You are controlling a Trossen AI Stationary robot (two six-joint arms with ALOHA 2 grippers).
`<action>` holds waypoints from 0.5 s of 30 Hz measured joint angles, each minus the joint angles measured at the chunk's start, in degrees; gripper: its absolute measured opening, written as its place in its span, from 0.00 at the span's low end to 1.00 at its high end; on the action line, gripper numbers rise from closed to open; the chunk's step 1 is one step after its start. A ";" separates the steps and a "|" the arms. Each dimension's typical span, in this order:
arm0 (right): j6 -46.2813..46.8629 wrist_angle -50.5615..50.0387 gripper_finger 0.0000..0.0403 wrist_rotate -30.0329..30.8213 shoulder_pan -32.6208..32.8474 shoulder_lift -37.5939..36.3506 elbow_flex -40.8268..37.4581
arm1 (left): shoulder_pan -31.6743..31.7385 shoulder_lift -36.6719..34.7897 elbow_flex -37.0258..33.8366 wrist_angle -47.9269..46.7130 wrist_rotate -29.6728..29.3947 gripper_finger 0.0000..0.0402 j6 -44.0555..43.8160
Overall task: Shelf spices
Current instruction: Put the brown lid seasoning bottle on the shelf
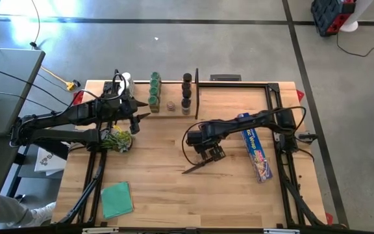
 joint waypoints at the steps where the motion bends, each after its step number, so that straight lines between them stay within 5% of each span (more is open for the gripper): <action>1: -0.33 0.07 0.63 0.02 0.23 -0.02 0.44 | -0.02 0.02 0.00 -0.06 0.04 0.46 0.00; 9: -7.76 -0.61 0.63 1.03 0.18 -0.13 1.16 | 0.00 0.00 0.00 -0.09 0.02 0.46 -0.02; 15: 2.03 -4.99 0.63 -6.09 -2.12 -0.15 1.16 | -0.02 0.00 0.00 -1.53 0.02 0.46 -0.44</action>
